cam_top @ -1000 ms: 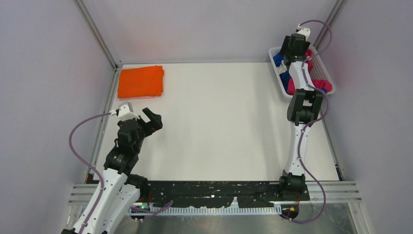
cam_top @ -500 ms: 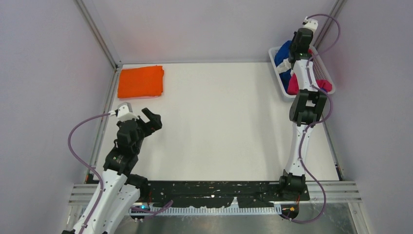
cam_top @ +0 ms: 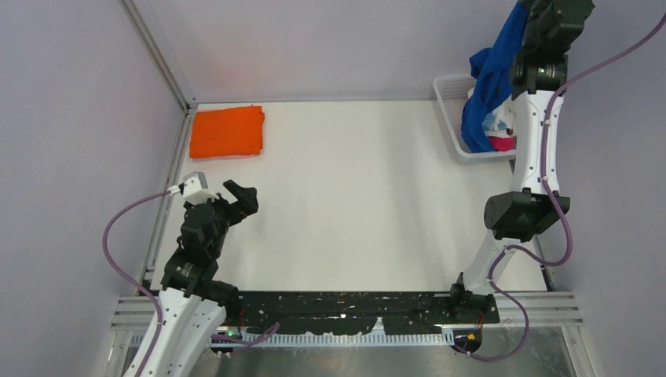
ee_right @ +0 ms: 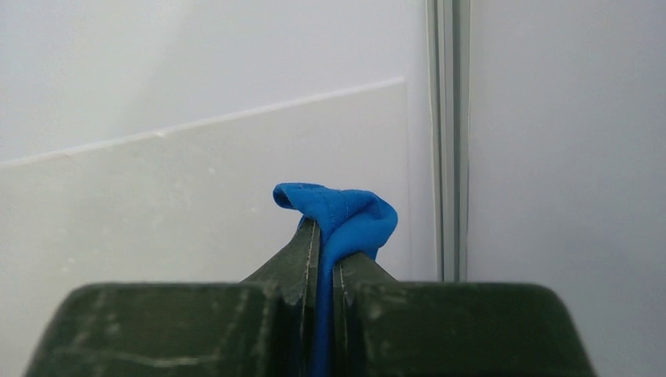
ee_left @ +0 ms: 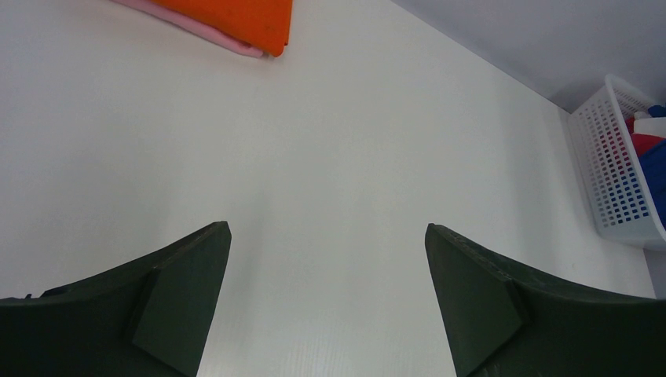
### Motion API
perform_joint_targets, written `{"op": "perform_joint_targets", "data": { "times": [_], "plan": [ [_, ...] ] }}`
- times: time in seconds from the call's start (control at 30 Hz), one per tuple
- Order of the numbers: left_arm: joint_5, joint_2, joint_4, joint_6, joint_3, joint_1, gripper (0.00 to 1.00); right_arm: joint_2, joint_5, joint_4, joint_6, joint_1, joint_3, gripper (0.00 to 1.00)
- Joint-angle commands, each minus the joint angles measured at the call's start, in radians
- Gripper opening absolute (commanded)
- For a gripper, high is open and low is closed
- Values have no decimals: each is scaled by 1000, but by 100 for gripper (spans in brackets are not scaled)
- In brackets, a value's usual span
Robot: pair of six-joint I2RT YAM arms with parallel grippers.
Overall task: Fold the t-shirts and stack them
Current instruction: Move the tshirt to the center of the board
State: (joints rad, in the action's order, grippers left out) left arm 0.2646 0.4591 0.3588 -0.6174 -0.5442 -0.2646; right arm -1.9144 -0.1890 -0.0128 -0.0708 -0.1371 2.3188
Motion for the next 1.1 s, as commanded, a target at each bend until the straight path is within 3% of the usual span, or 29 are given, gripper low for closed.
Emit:
{"op": "perform_joint_targets", "data": {
  "times": [0.0, 0.17, 0.47, 0.67, 0.87, 1.07],
  "plan": [
    [-16, -30, 9, 8, 4, 1, 99, 110, 85, -117, -68, -1, 59, 5],
    [-18, -57, 22, 9, 6, 0, 99, 194, 186, -103, -179, -1, 62, 5],
    [-41, -74, 43, 11, 2, 1, 99, 283, 596, -109, -522, 8, 99, 5],
    [-56, -93, 57, 7, 3, 0, 99, 341, 742, -226, -719, 60, 99, 5],
    [-77, -120, 65, -2, 5, 1, 99, 424, 758, -236, -624, 237, 19, 5],
    [-79, -132, 72, -7, 5, 1, 99, 496, 823, -358, -642, 341, -220, 5]
  ]
}}
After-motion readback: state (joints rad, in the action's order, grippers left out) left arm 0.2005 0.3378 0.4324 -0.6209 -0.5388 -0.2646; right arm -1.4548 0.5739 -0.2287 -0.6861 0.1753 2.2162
